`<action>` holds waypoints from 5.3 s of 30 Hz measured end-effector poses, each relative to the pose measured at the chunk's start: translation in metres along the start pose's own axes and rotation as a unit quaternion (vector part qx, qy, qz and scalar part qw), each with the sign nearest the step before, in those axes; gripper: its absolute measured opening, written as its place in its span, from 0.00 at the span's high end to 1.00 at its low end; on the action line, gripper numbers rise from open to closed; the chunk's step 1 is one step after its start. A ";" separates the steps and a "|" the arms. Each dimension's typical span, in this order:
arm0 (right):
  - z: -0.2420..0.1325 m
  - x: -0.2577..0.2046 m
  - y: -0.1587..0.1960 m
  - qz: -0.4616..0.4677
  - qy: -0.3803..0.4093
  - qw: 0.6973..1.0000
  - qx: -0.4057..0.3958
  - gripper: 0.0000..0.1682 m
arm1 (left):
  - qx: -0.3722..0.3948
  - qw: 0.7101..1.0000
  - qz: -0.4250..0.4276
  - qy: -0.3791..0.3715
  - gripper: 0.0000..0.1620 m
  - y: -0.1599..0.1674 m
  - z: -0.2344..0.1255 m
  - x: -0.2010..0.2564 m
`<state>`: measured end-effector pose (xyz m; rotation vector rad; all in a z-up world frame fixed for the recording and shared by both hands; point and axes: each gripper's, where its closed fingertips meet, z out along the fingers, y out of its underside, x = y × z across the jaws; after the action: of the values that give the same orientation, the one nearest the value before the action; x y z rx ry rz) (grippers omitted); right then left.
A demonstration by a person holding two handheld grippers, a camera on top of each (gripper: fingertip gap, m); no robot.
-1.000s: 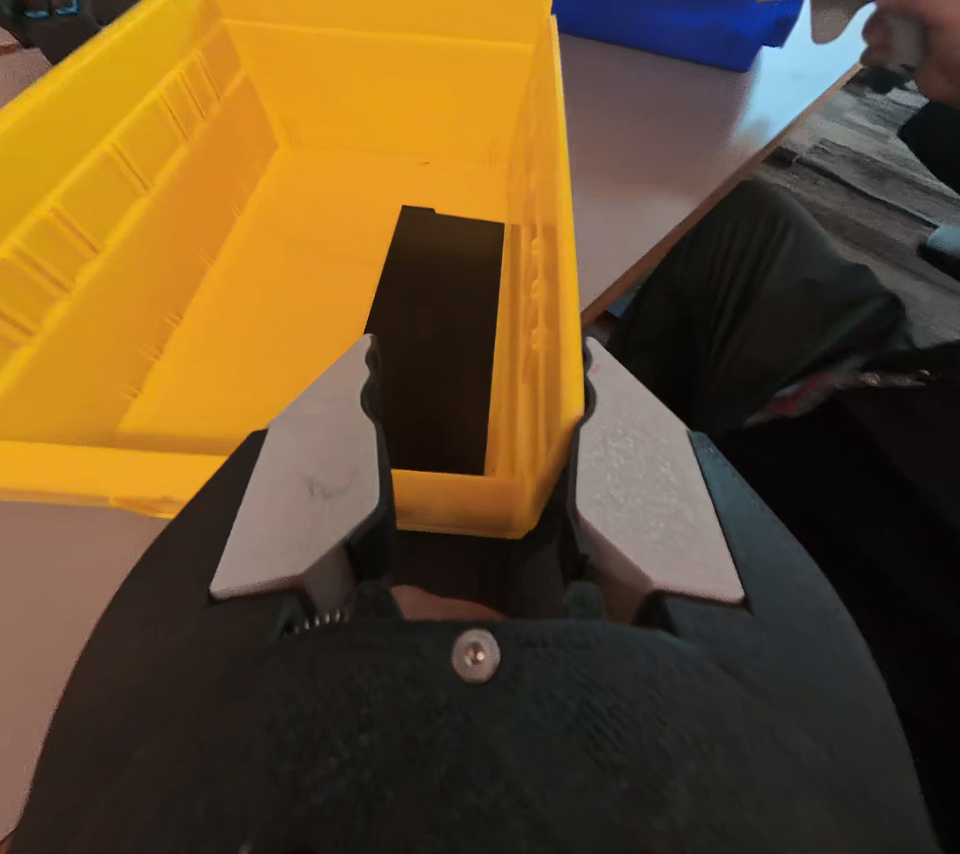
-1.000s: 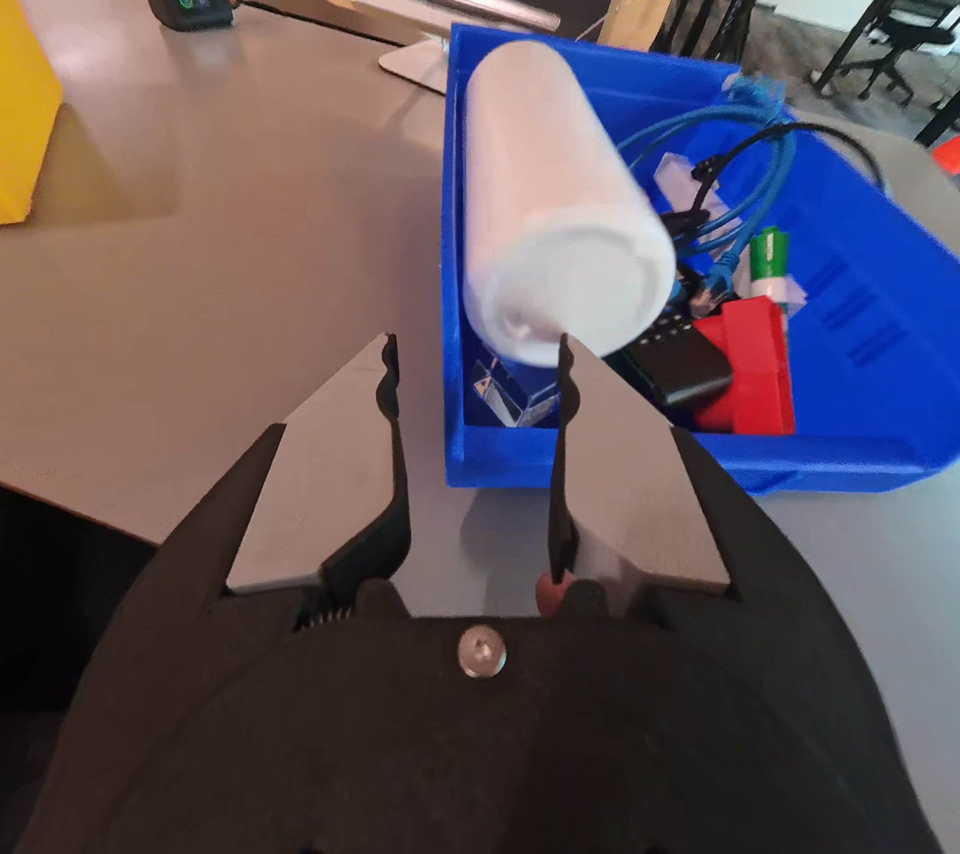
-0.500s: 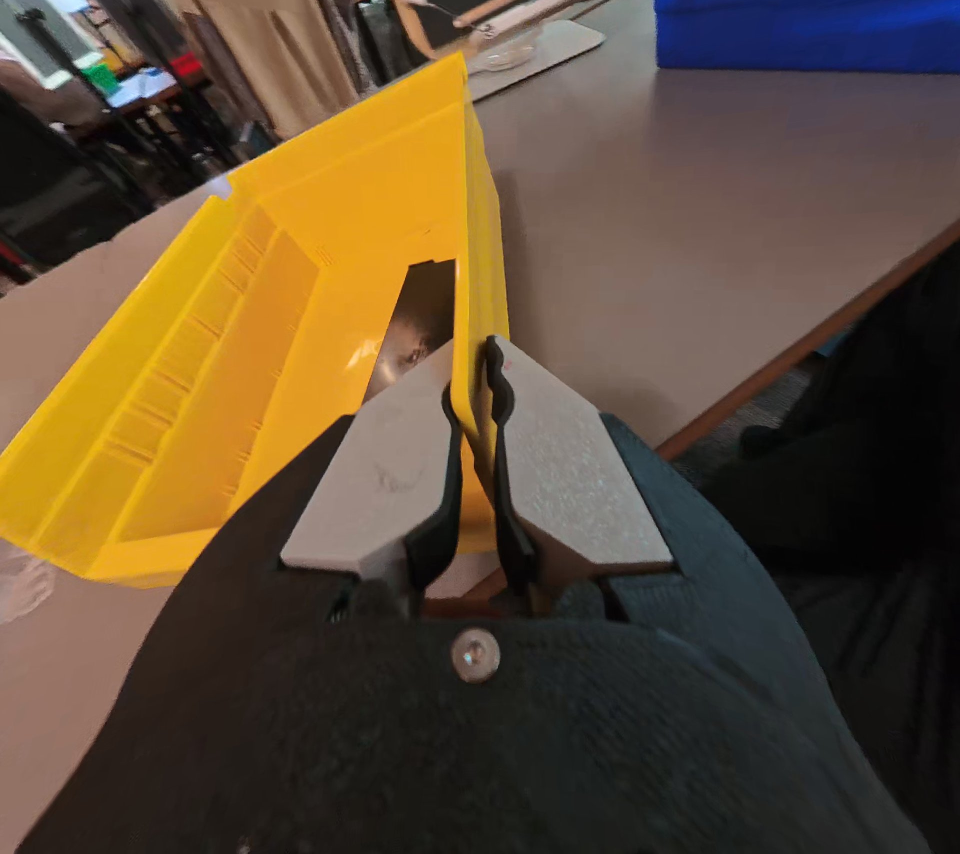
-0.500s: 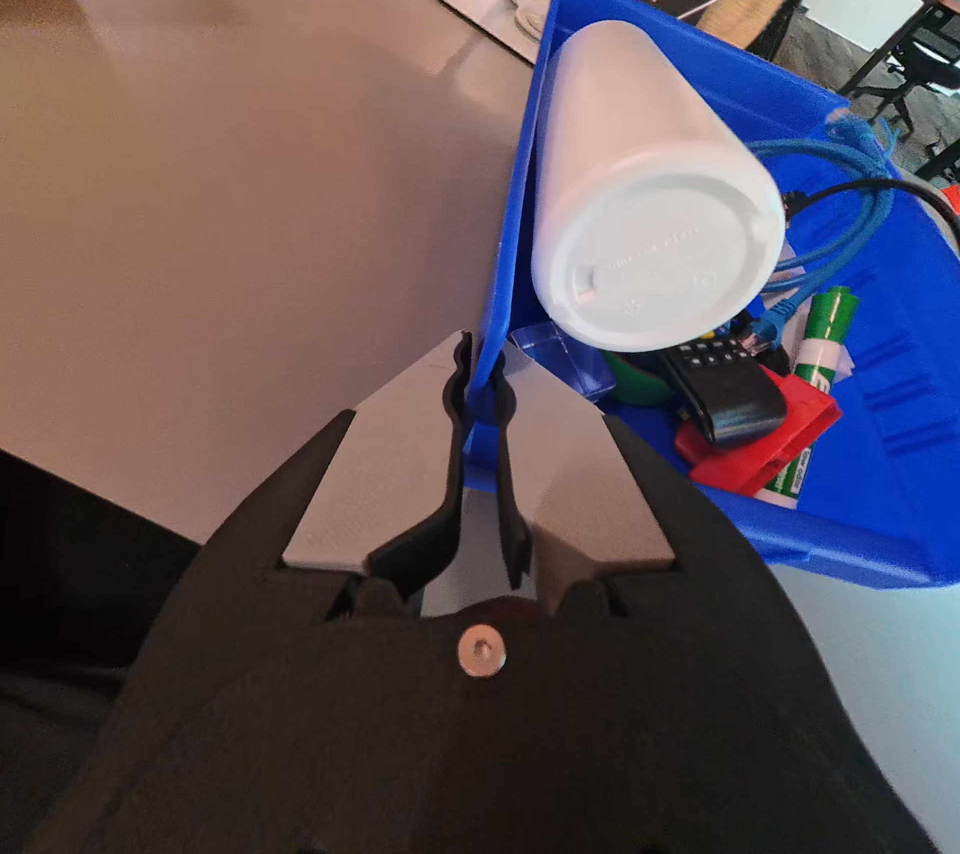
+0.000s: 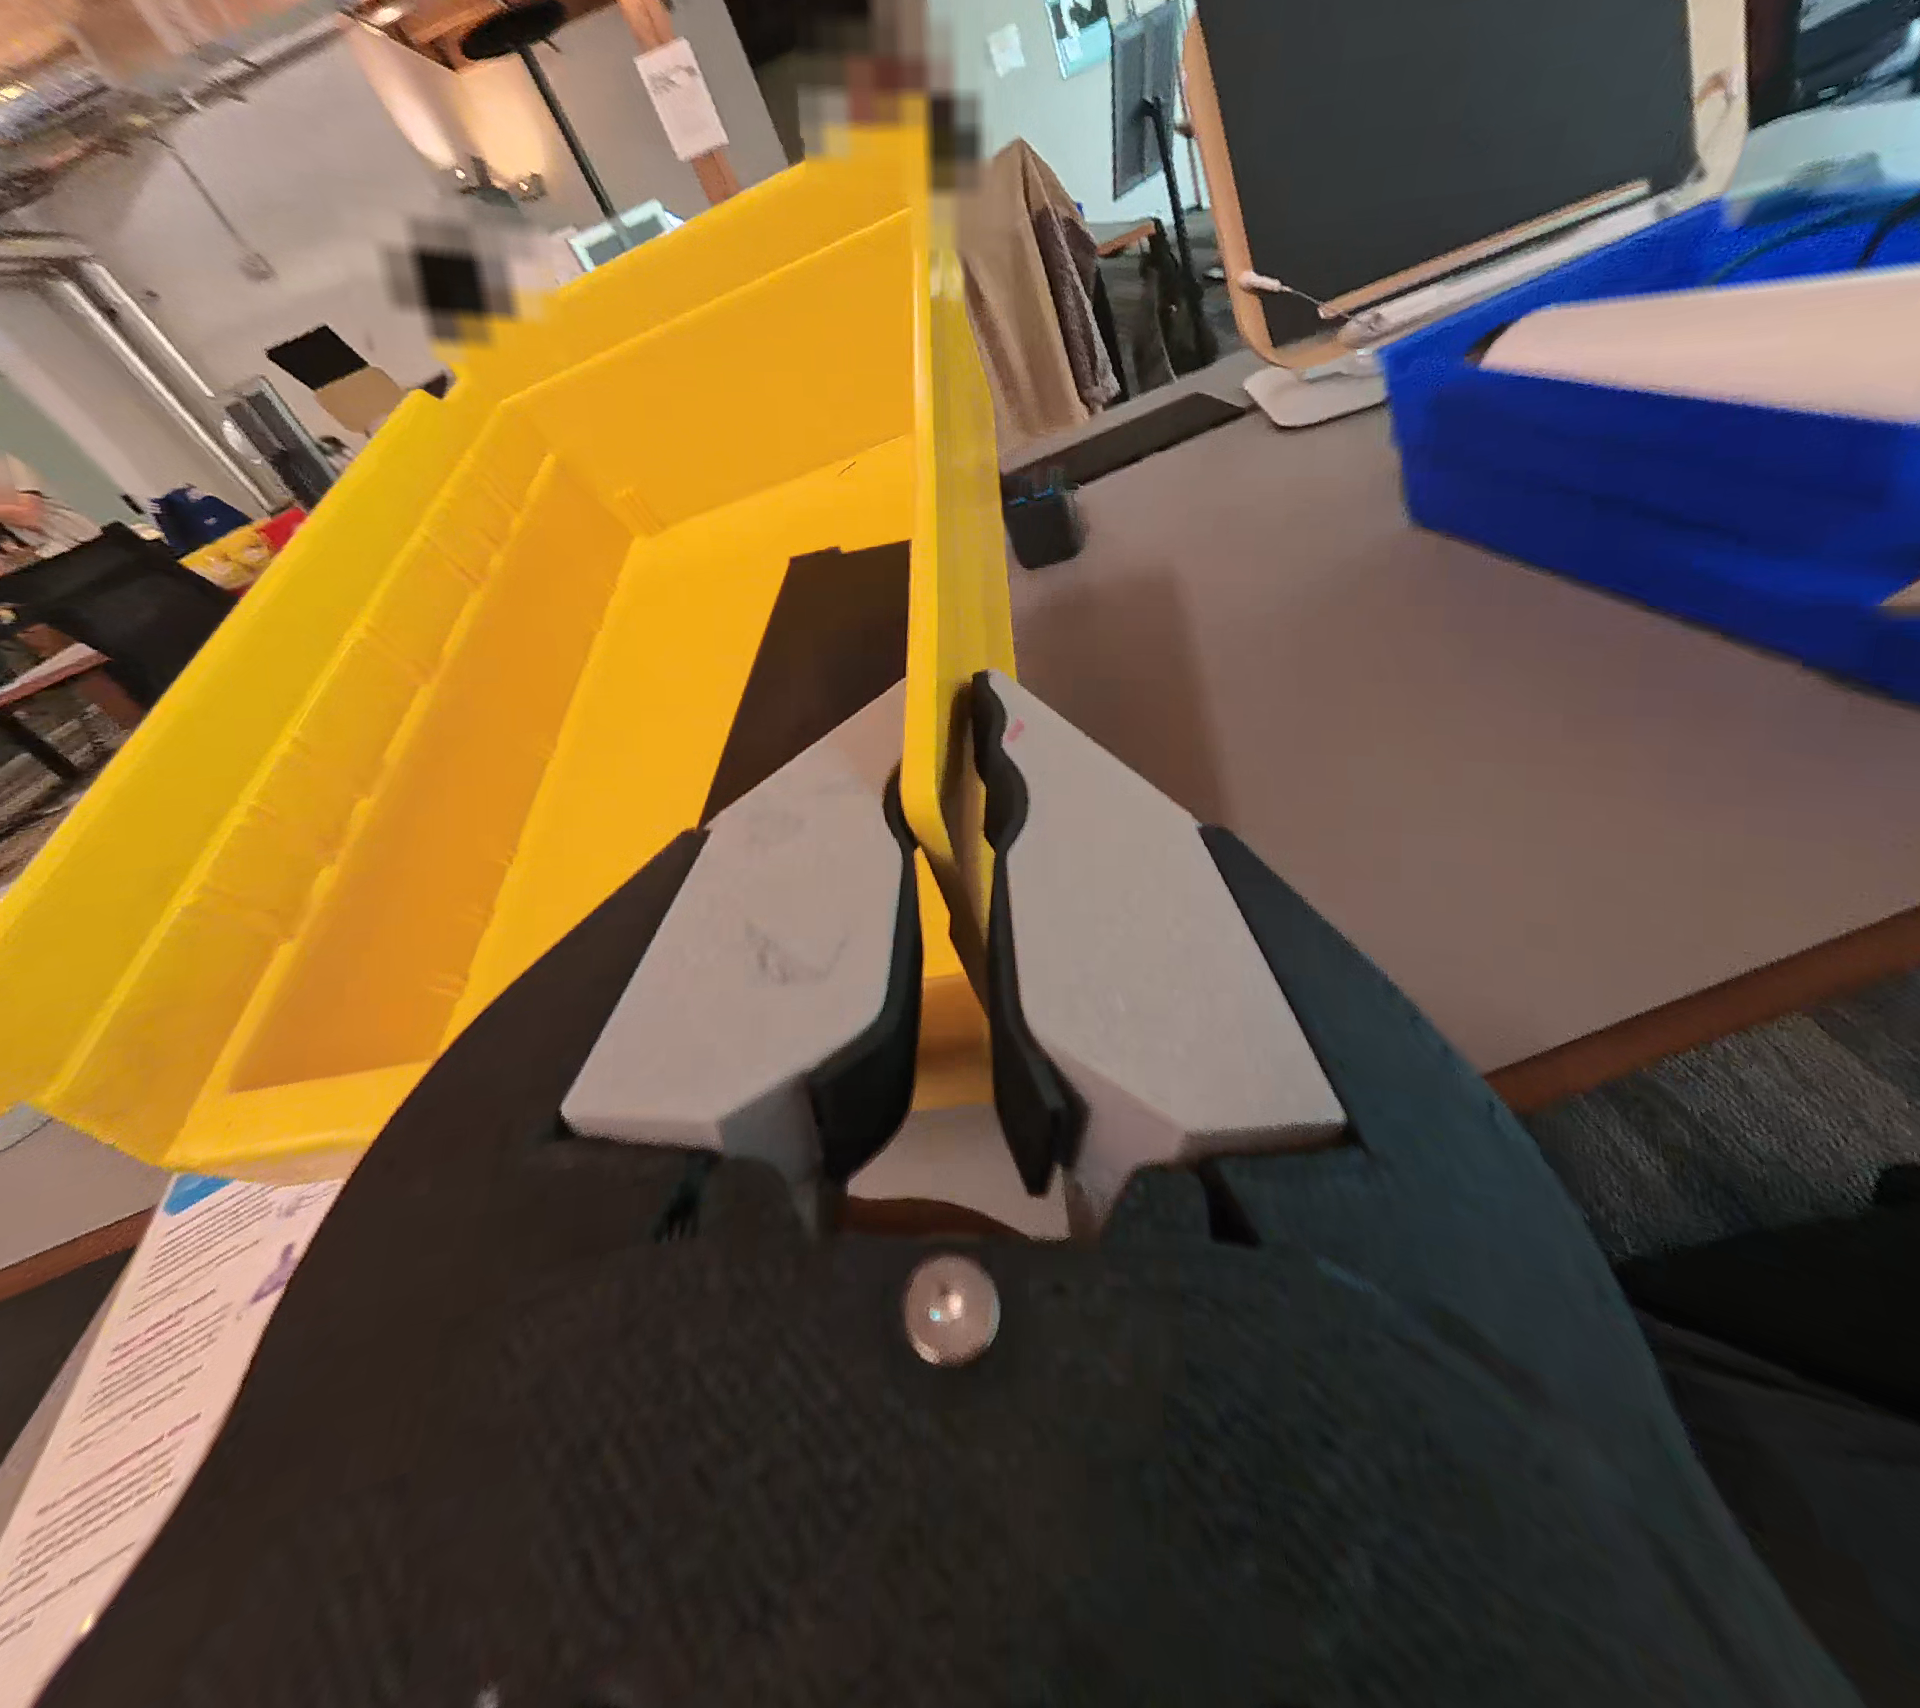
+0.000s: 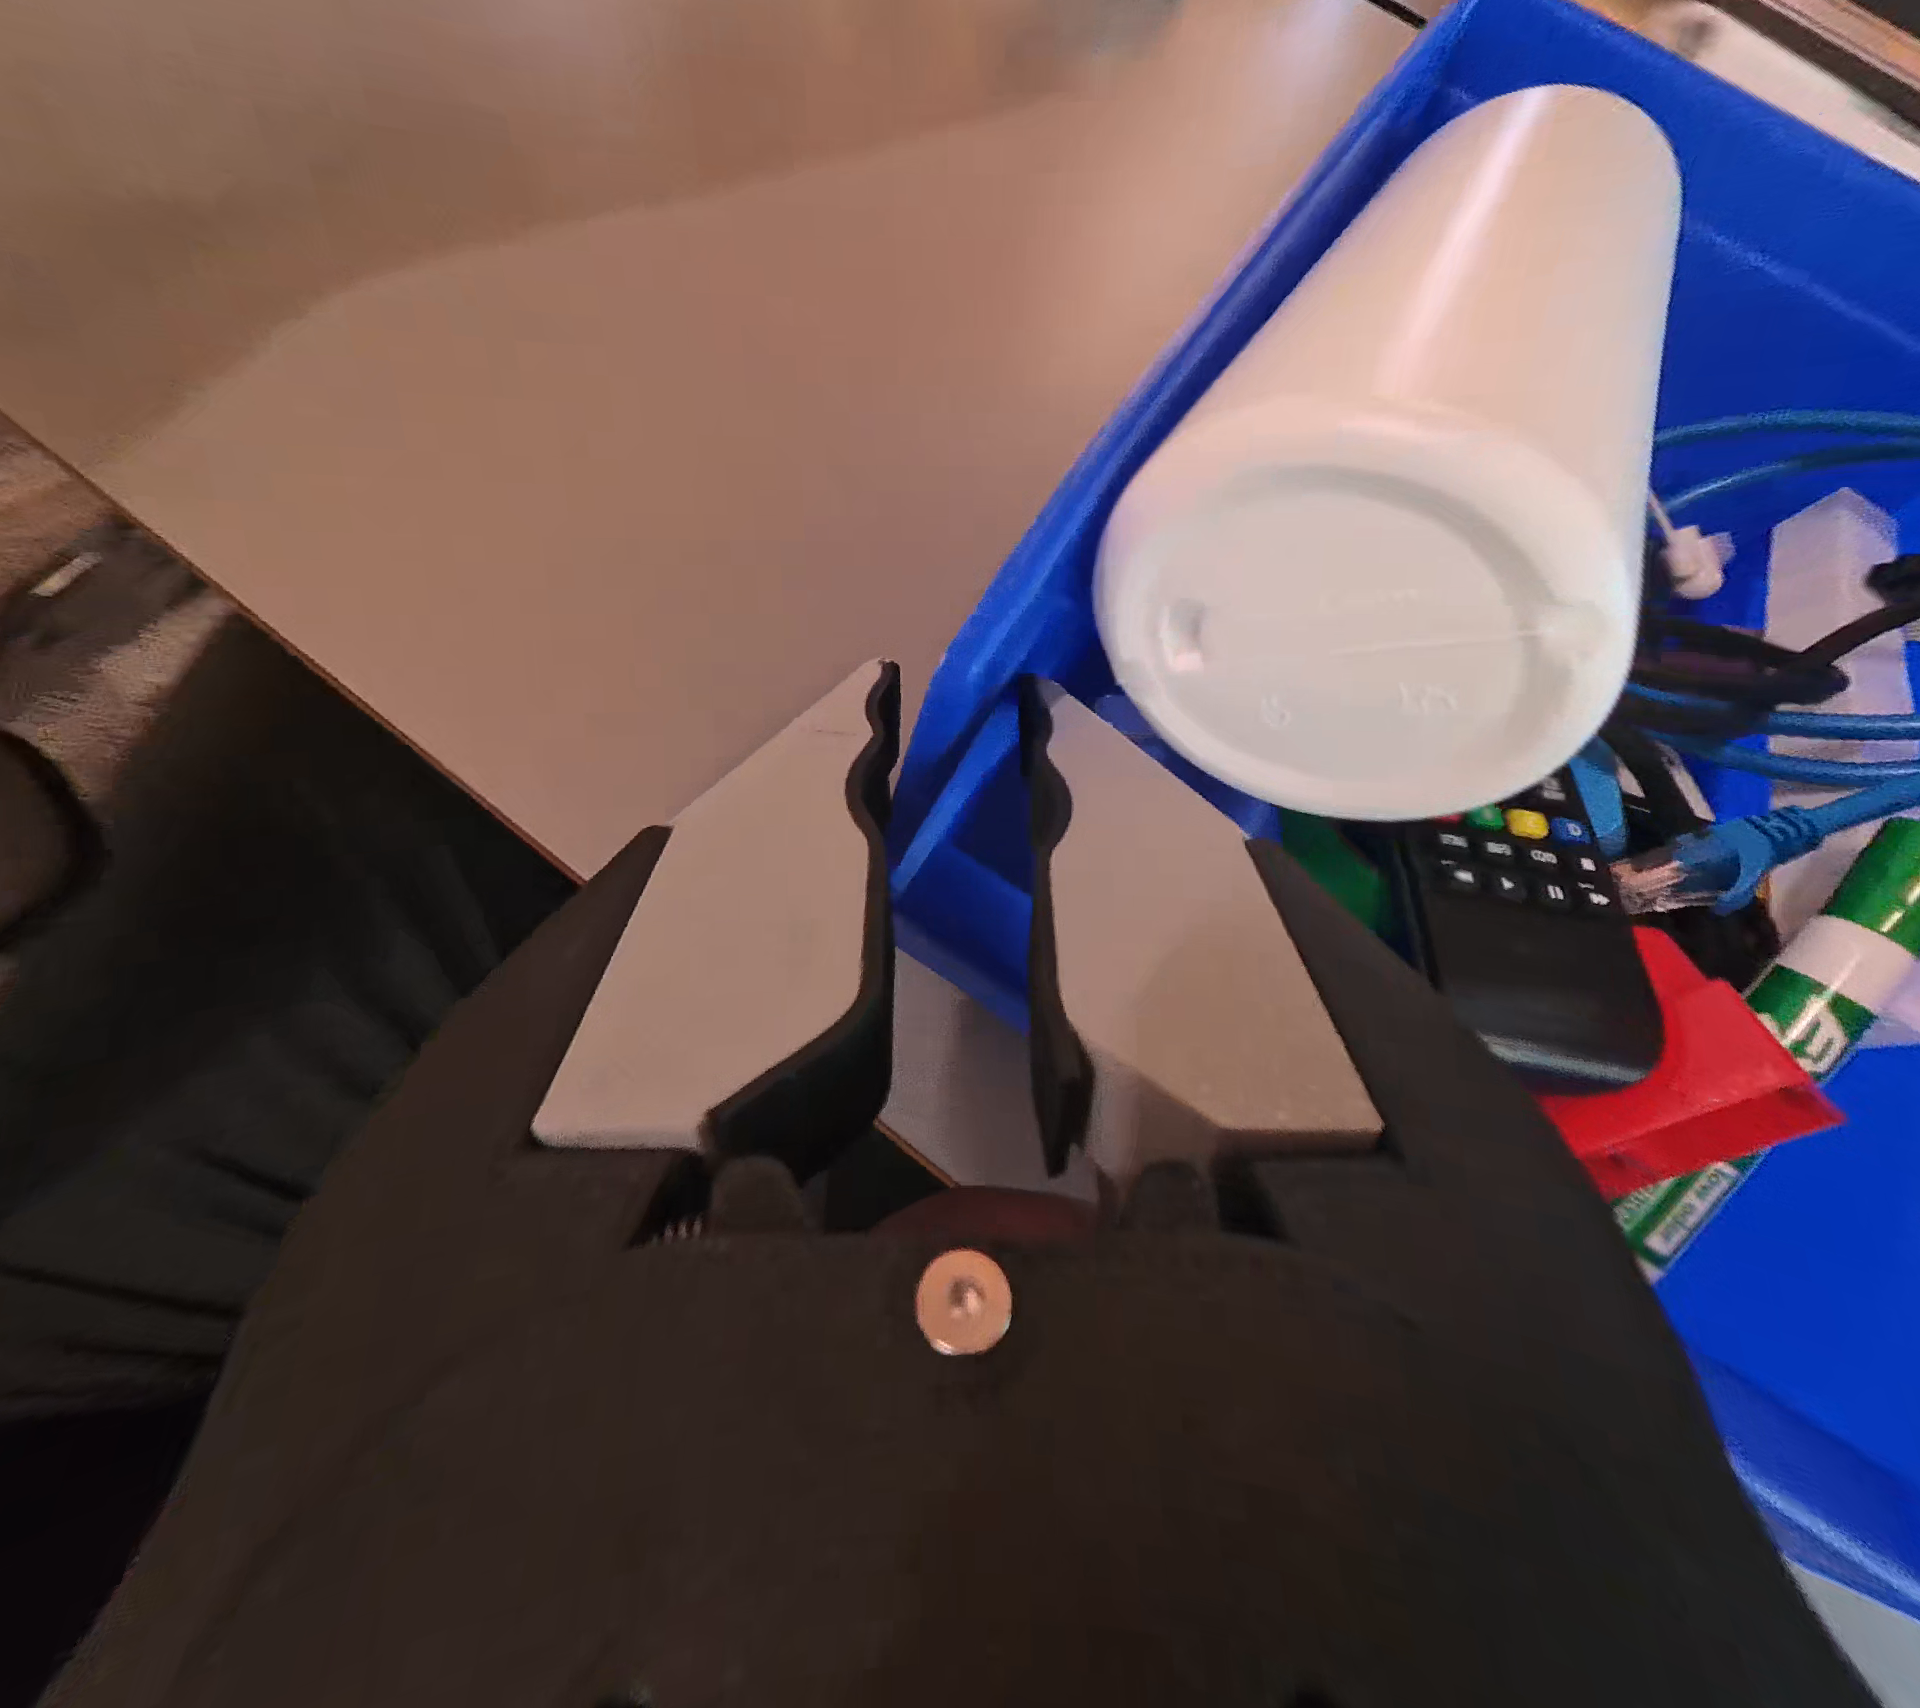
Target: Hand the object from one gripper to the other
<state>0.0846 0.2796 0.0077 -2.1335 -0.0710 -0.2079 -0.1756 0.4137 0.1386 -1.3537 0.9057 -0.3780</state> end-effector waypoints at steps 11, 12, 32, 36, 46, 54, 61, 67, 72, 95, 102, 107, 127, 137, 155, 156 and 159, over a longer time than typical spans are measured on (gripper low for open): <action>0.072 -0.191 -0.134 0.029 -0.224 0.970 0.092 0.87 | 0.050 0.998 0.004 -0.047 0.99 -0.037 -0.019 -0.028; 0.060 -0.198 -0.142 0.021 -0.242 0.964 0.106 0.84 | 0.055 0.997 0.009 -0.045 0.99 -0.044 -0.020 -0.027; -0.175 0.141 -0.060 0.050 -0.022 0.972 0.228 0.81 | 0.171 0.930 0.151 0.288 0.99 -0.168 0.047 0.319; -0.190 0.173 -0.042 0.057 0.010 0.977 0.206 0.79 | 0.122 0.921 0.143 0.343 0.98 -0.131 0.076 0.399; -0.188 0.218 -0.005 0.101 0.049 0.983 0.146 0.72 | 0.005 0.915 0.067 0.399 0.98 -0.064 0.129 0.497; -0.152 0.151 -0.002 -0.007 -0.044 0.995 0.093 0.60 | -0.042 0.903 -0.008 0.428 0.70 -0.057 0.098 0.442; -0.083 0.105 0.043 -0.117 -0.015 0.991 -0.066 0.54 | -0.055 0.953 0.017 0.297 0.63 -0.023 0.077 0.312; -0.100 0.183 0.085 -0.082 0.097 0.977 -0.169 0.46 | -0.099 0.961 -0.047 0.255 0.74 0.023 0.088 0.252; -0.139 0.245 0.095 -0.009 0.197 0.968 -0.156 0.53 | -0.091 0.962 -0.066 0.249 0.91 0.021 0.097 0.243; -0.053 0.202 0.115 -0.017 0.178 0.978 -0.104 0.94 | -0.151 0.988 -0.004 0.031 0.98 0.075 0.147 0.124; -0.065 0.217 0.121 0.023 0.184 0.978 -0.094 0.99 | -0.157 0.987 0.005 -0.026 0.98 0.083 0.150 0.101; -0.051 0.233 0.117 0.030 0.205 0.972 -0.113 0.89 | -0.156 0.987 -0.041 -0.003 0.67 0.080 0.141 0.105; -0.003 0.140 -0.087 0.002 0.059 0.989 0.134 0.53 | -0.013 0.992 -0.056 0.115 0.59 -0.027 0.275 0.242; 0.122 0.194 -0.083 -0.053 0.121 0.978 0.161 0.60 | -0.040 0.991 -0.009 0.127 0.61 0.002 0.344 0.248; 0.155 0.196 -0.084 0.017 0.051 0.985 0.162 0.57 | -0.019 0.996 0.027 0.087 0.65 -0.002 0.341 0.243; 0.156 0.196 -0.085 0.014 0.050 0.985 0.162 0.57 | -0.023 0.996 0.029 0.083 0.65 0.000 0.342 0.241; 0.157 0.195 -0.086 0.012 0.048 0.985 0.162 0.57 | -0.029 0.996 0.021 0.079 0.65 0.002 0.343 0.237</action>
<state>0.2837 0.4520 0.0306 -1.7961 -0.0219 -0.2657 0.2252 0.4765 0.0419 -1.3696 1.0814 -0.4334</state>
